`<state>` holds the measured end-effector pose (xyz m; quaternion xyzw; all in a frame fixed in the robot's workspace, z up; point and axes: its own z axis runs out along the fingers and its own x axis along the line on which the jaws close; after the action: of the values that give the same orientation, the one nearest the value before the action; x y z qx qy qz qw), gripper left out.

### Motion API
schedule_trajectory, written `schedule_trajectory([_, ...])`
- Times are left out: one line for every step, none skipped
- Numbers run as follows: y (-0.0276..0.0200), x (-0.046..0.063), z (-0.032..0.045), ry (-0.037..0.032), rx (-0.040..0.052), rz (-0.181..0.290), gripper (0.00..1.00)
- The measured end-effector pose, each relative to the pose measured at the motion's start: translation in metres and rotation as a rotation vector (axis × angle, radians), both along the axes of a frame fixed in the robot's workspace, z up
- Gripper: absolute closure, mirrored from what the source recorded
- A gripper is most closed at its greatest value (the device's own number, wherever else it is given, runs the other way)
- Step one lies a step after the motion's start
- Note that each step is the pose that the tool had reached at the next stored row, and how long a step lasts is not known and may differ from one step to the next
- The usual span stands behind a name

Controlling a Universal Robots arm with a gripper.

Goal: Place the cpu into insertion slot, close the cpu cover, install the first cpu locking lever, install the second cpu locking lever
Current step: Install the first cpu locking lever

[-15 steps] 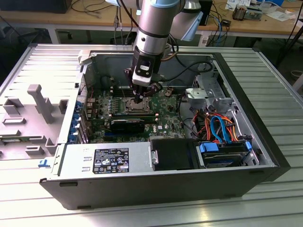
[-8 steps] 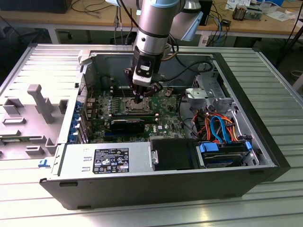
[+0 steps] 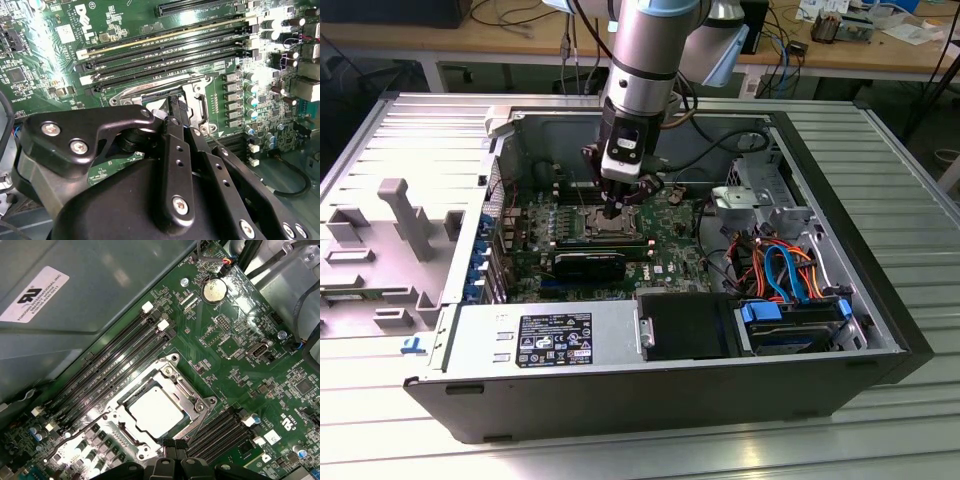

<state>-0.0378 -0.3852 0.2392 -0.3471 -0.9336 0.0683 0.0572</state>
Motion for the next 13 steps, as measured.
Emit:
schedule_trajectory([0.0000,0.0000,0.0000,0.0000,0.0000,0.002,0.89])
schedule_trajectory([0.0000,0.0000,0.0000,0.0000,0.0000,0.003,0.89])
schedule_trajectory([0.0000,0.0000,0.0000,0.0000,-0.0001,0.004,0.89])
schedule_trajectory([0.0000,0.0000,0.0000,-0.0001,-0.0001,0.005,0.89])
schedule_trajectory([0.0000,0.0000,0.0000,0.0000,0.0000,0.006,0.89])
schedule_trajectory([0.0000,0.0000,0.0000,0.0000,0.0000,0.008,0.89])
schedule_trajectory([0.0000,0.0000,0.0000,0.0000,0.0000,0.009,0.89])
schedule_trajectory([0.0000,0.0000,0.0000,0.0000,-0.0001,0.010,0.89])
schedule_trajectory([0.0000,0.0000,0.0000,0.0000,0.0000,0.011,0.89])
schedule_trajectory([0.0000,0.0000,0.0000,0.0000,0.0000,0.013,0.89])
schedule_trajectory([0.0000,0.0000,0.0000,0.0000,0.0000,0.015,0.89])
schedule_trajectory([0.0000,0.0000,0.0000,0.0000,0.0000,0.016,0.89])
schedule_trajectory([0.0000,0.0000,0.0000,0.0000,0.0000,0.017,0.89])
